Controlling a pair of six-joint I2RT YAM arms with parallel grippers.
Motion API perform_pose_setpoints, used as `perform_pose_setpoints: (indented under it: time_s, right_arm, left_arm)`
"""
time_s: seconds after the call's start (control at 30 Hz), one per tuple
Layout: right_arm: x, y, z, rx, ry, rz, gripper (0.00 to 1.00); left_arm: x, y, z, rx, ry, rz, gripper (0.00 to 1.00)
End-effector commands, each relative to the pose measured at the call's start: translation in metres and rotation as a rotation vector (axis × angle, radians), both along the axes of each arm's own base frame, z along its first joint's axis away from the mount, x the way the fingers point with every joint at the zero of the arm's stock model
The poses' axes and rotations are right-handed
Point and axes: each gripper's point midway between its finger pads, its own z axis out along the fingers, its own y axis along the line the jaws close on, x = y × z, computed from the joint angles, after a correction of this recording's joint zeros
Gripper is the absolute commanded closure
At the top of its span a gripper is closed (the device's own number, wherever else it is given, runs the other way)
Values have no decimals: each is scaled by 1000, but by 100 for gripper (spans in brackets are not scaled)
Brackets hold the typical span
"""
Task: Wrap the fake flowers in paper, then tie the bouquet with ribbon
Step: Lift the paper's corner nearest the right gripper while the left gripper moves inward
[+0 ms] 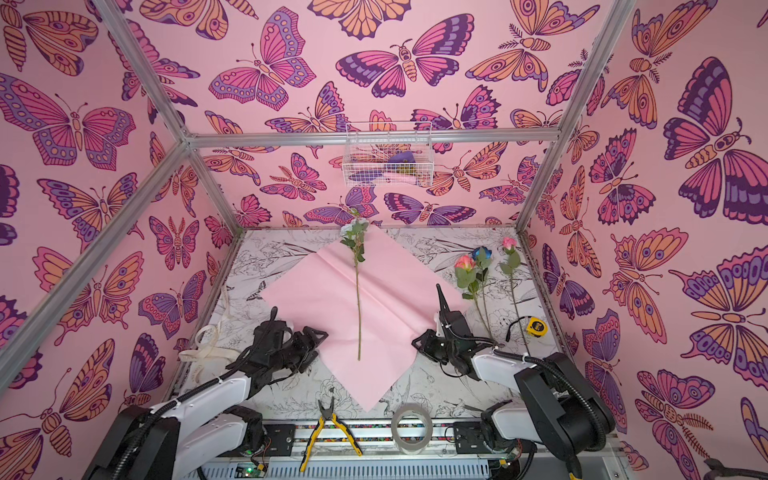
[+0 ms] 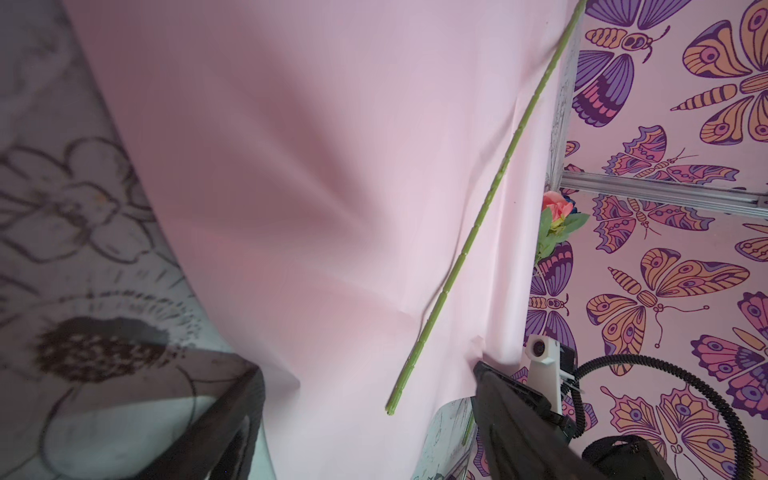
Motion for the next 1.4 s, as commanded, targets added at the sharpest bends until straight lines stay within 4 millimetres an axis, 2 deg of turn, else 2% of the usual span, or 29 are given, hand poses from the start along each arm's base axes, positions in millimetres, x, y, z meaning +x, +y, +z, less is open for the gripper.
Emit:
perform_pose_setpoints:
  time_s: [0.0,0.1,0.33,0.4,0.53,0.6,0.7,0.93,1.1,1.37]
  right_arm:
    - [8,8,13,71,0,-19,74]
    - [7,13,15,118,8,-20,73]
    - [-1,19,0,113,41,-15,71]
    - [-2,21,-5,110,54,-18,75]
    - [-3,28,-4,166,91,-36,92]
    - [-3,32,4,223,126,-64,100]
    - [-3,33,13,236,171,-99,100]
    - [3,23,45,185,167,-163,100]
    - [8,25,53,214,181,-197,100]
    - [22,31,64,320,205,-288,100]
  left_arm:
    - [-14,6,-12,31,51,13,18]
    - [-13,8,-9,39,39,19,17]
    - [-11,8,-10,50,44,17,17]
    - [-11,7,-9,49,44,13,17]
    - [-12,4,-5,40,26,-8,14]
    - [-15,2,-1,41,-1,-36,7]
    - [-25,4,2,67,6,-61,2]
    - [-66,14,-6,85,153,-39,3]
    - [-79,3,-8,84,138,-73,4]
    - [-79,-27,-1,81,58,-171,2]
